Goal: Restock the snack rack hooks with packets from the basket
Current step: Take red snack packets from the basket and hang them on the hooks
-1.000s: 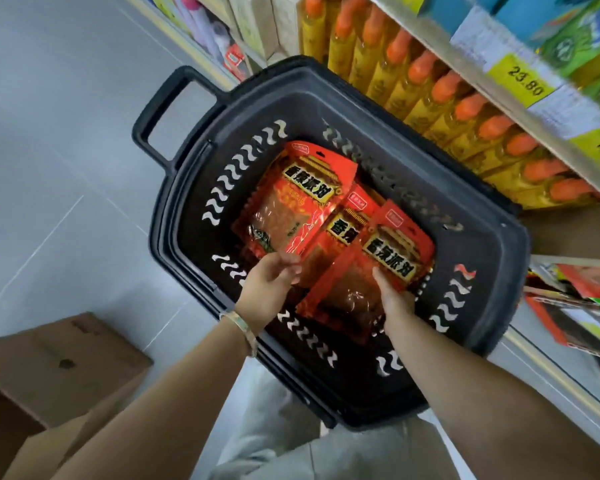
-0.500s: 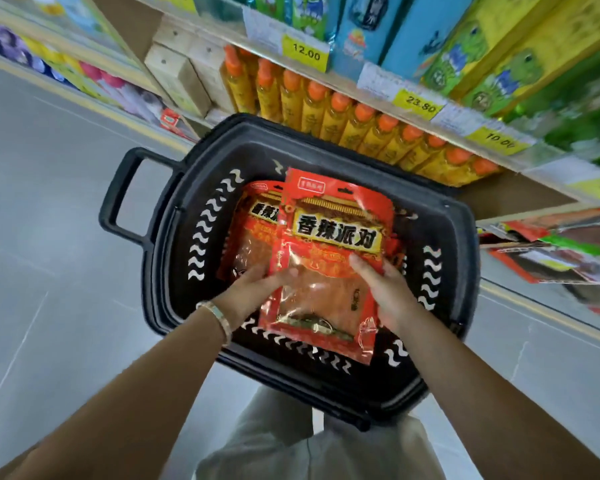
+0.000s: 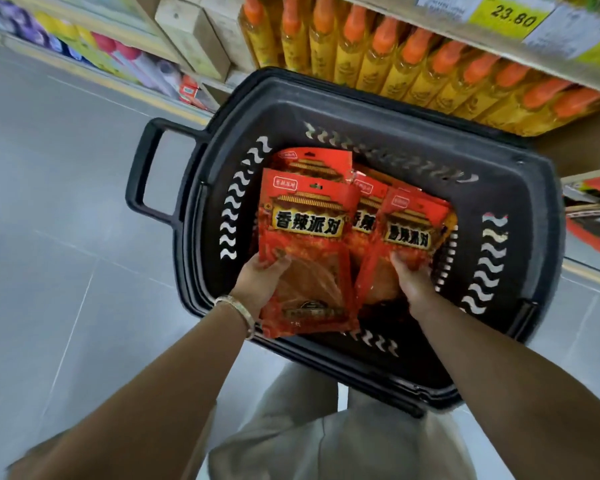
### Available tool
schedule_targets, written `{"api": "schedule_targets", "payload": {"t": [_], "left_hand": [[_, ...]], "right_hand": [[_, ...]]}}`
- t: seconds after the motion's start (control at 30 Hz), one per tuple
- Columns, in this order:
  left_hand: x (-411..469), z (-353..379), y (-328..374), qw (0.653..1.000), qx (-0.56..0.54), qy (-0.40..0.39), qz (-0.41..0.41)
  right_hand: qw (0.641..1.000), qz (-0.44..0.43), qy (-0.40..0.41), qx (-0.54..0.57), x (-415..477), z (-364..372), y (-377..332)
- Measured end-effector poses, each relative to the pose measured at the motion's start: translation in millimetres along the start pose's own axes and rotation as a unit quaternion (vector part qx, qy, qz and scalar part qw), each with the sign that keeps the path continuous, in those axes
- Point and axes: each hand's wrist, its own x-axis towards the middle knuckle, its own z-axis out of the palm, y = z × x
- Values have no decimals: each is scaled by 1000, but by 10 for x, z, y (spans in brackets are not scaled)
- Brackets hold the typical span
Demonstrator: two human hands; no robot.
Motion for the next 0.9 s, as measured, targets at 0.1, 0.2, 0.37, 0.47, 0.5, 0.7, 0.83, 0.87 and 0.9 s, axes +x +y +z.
{"api": "schedule_targets", "payload": {"t": [0.1, 0.2, 0.37, 0.47, 0.5, 0.7, 0.83, 0.87, 0.9], "left_hand": [[-10, 9, 35, 1000, 14, 8, 3], [-16, -28, 80, 999, 31, 18, 15], [-72, -105, 237, 995, 85, -12, 43], [-133, -53, 356, 996, 84, -10, 43], [-189, -9, 412, 996, 82, -6, 39], [-784, 372, 671, 975, 165, 30, 145], [-1392, 767, 755, 935, 222, 23, 274], [-1561, 893, 761, 923, 232, 12, 307], [-1724, 1036, 755, 910, 242, -1, 336]], "right_hand": [[996, -34, 64, -51, -56, 40, 0], [995, -70, 44, -49, -117, -42, -19], [995, -81, -40, 49, -245, -254, -96], [994, -98, -32, 38, -420, -370, -163], [992, -109, -34, 45, -512, -408, -202], [964, -260, -44, 32, -1218, -792, -377], [948, -305, 4, 92, -1643, -1351, -375], [944, -314, 24, 100, -1746, -1528, -344], [936, -330, 45, 111, -1837, -1732, -300]]}}
